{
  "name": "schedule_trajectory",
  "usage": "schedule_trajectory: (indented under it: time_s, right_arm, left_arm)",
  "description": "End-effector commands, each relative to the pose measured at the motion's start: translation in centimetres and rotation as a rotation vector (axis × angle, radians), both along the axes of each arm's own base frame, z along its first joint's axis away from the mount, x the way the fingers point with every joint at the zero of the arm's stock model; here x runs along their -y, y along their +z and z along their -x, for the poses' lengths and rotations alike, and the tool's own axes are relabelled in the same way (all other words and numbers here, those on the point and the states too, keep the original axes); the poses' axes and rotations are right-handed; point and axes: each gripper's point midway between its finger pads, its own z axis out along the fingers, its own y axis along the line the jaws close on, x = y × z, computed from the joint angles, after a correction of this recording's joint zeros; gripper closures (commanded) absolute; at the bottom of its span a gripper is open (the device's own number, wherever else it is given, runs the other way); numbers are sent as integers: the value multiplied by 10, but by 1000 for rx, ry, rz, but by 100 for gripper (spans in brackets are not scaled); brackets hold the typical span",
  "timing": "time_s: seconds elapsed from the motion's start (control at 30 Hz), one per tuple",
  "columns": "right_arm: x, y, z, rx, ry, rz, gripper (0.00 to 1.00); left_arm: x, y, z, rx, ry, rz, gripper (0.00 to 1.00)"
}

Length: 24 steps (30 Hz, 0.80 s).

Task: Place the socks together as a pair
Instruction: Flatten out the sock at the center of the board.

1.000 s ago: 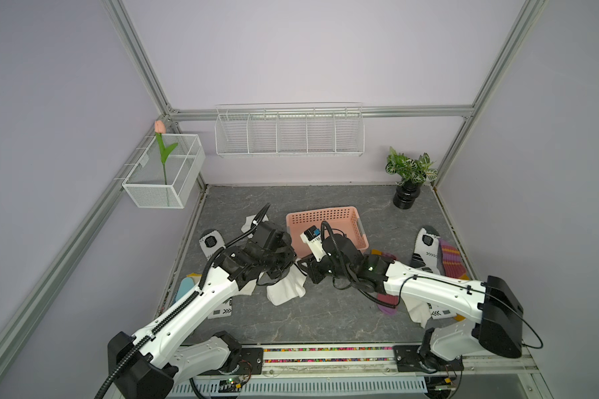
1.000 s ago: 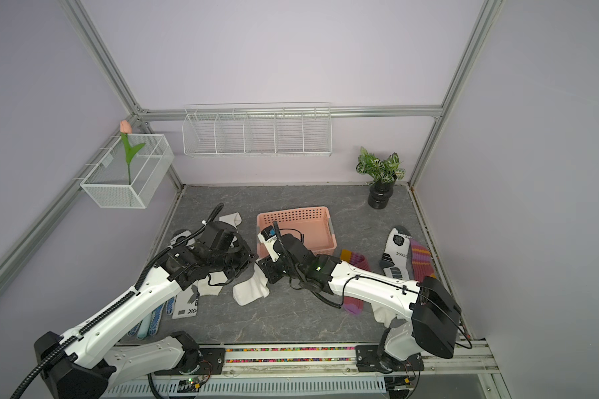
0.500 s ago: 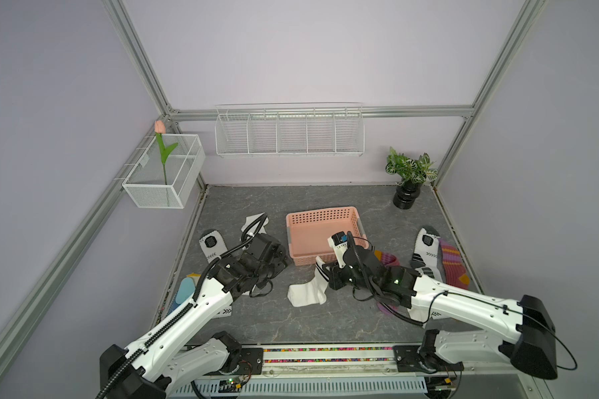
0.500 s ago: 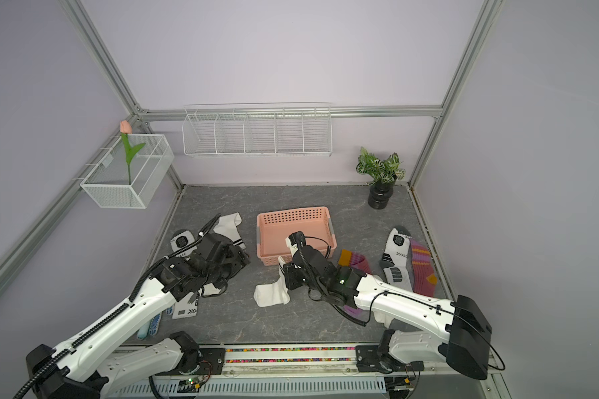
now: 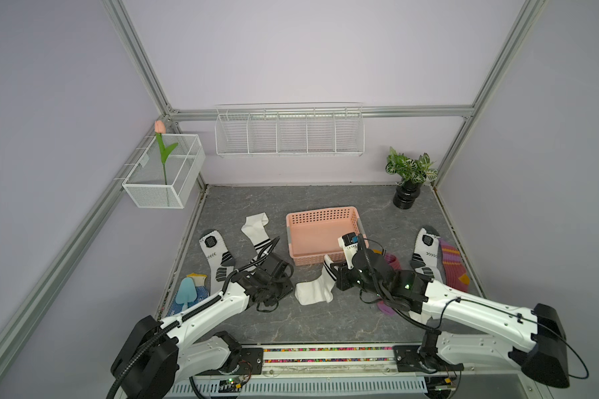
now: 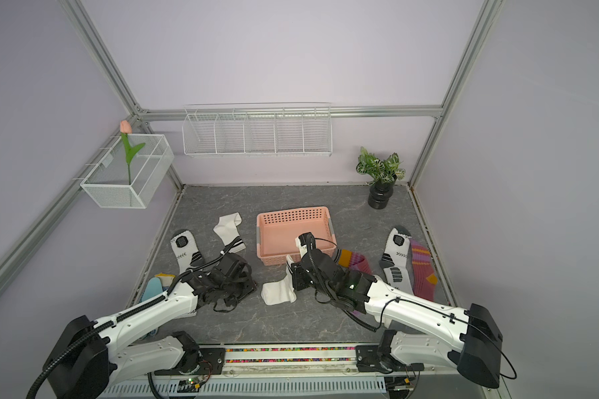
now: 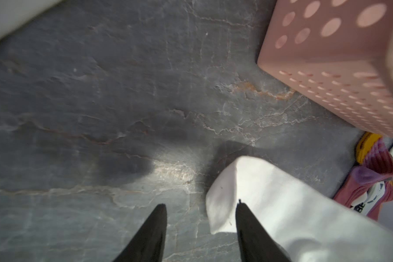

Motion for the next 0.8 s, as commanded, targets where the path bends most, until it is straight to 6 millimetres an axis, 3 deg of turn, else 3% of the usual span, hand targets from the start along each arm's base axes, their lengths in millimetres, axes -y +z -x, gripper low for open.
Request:
schedule_trajectory:
  time_s: [0.0,0.5,0.77]
  right_arm:
    - [5,1,0,-1,-24,-19,93]
    - [7,2,1,-2,-30,-33,93]
    - [13,0,1,0,-48,-28,93]
  left_arm:
    - [22,6,-9,42,-39,54,51]
    - [35,-19,0,-5,-100,10,61]
    - [36,-28,2,-34,-118,-12,88]
